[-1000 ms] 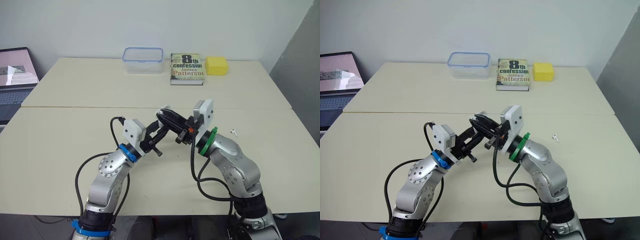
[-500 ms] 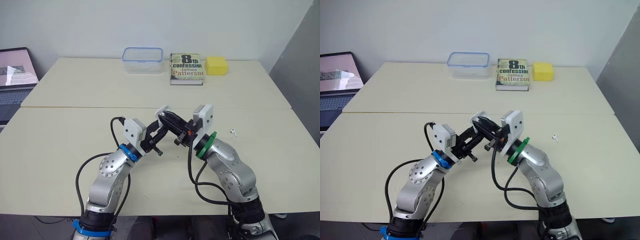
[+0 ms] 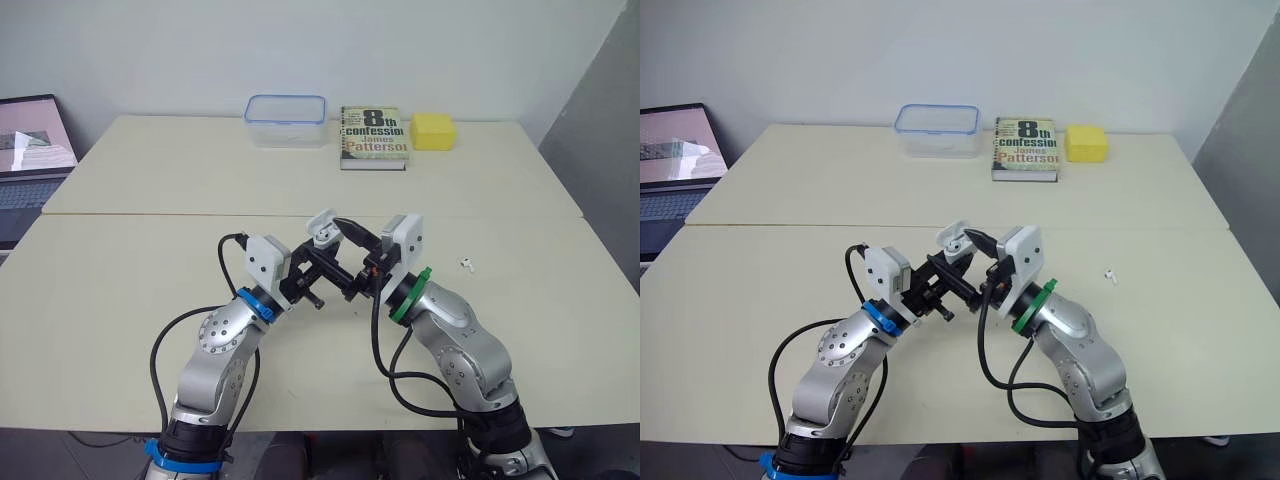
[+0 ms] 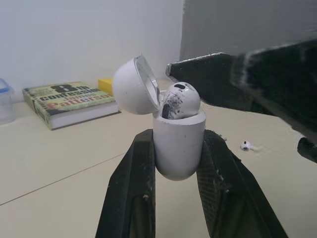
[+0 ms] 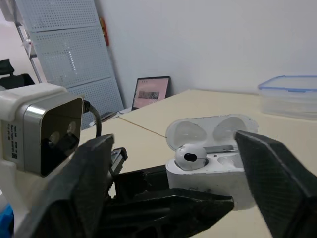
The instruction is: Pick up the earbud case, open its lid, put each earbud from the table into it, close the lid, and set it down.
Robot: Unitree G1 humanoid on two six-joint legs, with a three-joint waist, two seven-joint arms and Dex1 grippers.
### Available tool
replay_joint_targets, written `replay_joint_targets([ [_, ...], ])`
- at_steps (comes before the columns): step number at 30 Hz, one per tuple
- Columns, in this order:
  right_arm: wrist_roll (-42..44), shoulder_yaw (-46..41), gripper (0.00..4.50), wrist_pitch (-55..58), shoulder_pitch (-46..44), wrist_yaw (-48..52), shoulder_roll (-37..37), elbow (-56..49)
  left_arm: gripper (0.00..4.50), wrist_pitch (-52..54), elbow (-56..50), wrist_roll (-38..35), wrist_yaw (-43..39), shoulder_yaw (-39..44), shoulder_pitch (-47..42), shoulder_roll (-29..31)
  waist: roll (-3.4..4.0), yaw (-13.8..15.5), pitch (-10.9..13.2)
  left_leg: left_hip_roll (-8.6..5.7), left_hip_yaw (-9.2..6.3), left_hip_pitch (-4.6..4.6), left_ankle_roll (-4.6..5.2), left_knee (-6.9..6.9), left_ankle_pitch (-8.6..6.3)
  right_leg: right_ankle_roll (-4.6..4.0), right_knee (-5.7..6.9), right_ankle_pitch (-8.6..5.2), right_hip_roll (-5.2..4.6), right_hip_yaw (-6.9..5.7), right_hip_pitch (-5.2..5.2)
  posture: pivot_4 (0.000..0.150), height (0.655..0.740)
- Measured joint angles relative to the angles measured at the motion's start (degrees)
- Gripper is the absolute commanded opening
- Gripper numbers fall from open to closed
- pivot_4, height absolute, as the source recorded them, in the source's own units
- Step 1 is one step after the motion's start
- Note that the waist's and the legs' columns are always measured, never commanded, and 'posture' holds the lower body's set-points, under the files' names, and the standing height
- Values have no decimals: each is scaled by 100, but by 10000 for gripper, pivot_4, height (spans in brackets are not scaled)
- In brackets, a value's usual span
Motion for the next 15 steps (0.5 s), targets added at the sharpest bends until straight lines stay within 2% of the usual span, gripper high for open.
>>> replay_joint_targets([
  [5, 354, -258, 44881, 448, 1, 152, -611, -578, 7487, -47, -124, -7, -66, 1, -6, 9, 0, 6, 0, -1, -1, -3, 0, 2, 0, 0, -2, 0, -1, 0, 1, 1500, 7400],
  [11, 1304, -1589, 44881, 1162, 14, 481, -1969, -1164, 7487, -112, -139, -7, -118, 29, 0, 66, 0, 29, 0, -4, 6, -4, 1, 2, 0, 0, -4, 0, -2, -2, 2, 1500, 7400],
  [13, 1216, -2048, 44881, 1155, 192, 615, -2599, -996, 7487, -131, -137, -7, -144, 30, 10, 74, 0, 35, 0, -5, 15, -6, 1, 1, -1, 0, -7, 0, -2, -4, 4, 1500, 7400],
  [15, 713, -2157, 44881, 1046, 462, 626, -3199, -608, 7487, -137, -129, -7, -184, 34, 20, 100, 0, 38, 0, -6, 24, -4, 1, 2, 0, 0, -7, 0, -2, -2, 4, 1500, 7400],
])
